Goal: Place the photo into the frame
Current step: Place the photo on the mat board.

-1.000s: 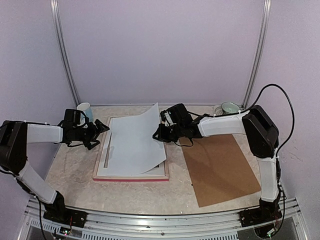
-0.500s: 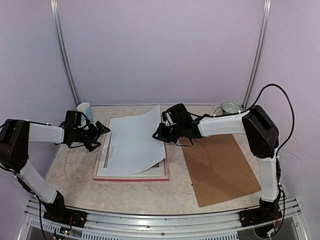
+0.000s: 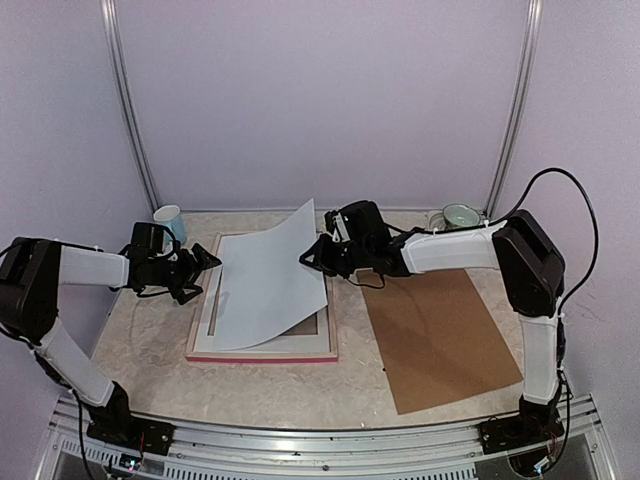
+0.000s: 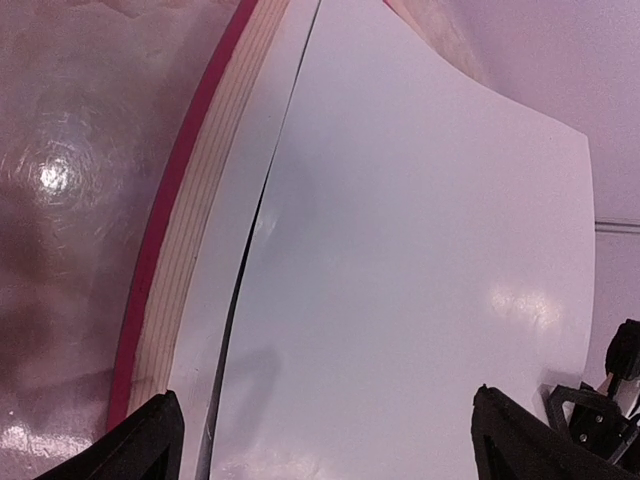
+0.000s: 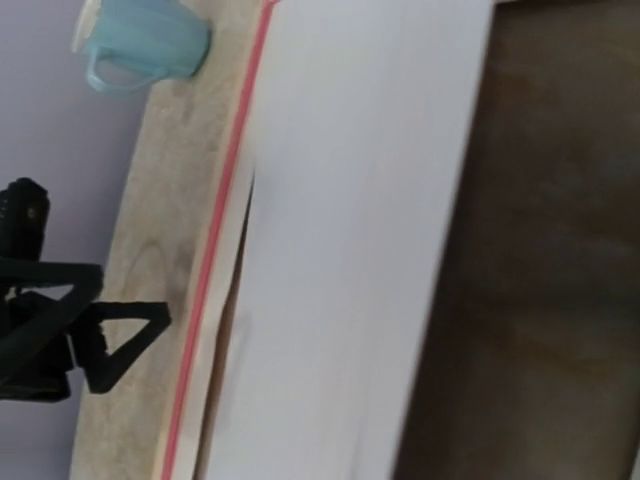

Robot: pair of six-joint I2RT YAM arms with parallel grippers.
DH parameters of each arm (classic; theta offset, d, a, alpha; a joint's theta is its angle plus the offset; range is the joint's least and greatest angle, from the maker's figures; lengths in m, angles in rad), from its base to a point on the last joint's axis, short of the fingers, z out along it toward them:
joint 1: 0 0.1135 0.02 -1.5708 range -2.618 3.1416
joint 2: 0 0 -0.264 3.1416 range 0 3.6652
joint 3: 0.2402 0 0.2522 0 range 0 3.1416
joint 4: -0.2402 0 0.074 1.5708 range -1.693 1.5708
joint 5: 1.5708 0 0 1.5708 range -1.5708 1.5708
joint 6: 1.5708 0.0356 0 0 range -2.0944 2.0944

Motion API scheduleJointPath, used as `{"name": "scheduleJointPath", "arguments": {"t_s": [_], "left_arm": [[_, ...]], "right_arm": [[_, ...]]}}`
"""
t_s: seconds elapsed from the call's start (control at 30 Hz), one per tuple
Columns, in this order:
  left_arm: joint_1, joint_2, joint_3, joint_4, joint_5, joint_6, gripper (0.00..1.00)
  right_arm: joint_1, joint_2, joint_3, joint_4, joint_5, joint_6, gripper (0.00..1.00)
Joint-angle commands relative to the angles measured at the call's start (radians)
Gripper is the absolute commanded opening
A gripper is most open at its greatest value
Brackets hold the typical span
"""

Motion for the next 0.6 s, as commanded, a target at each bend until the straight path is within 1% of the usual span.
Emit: {"name": "scheduleJointPath", "arguments": {"t_s": [0.0,0.23,0.43,0.57], "left_arm": [[-0.002,0.001,-0.011,0.023,0.013,0.001,0.99],[-0.002,0.000,-0.015,0.029,0.014,-0.002,0.99],[-0.002,0.001,-0.016,0.029,0.015,-0.002,0.99],[-0.002,0.002,-0.017,0.032,0.014,-0.004,0.99]], "right_arm": [[-0.010,-0.029,-0.014,0.079,-0.044,0.037,0.13],[-0.011,-0.026,-0.063,0.190,-0.051,0.094,0.11],[-0.005,-0.027,-0.068,0.184,0.010,0.099,0.11],[-0.003,-0.020,-0.058,0.190,0.020,0.108,0.11]]}}
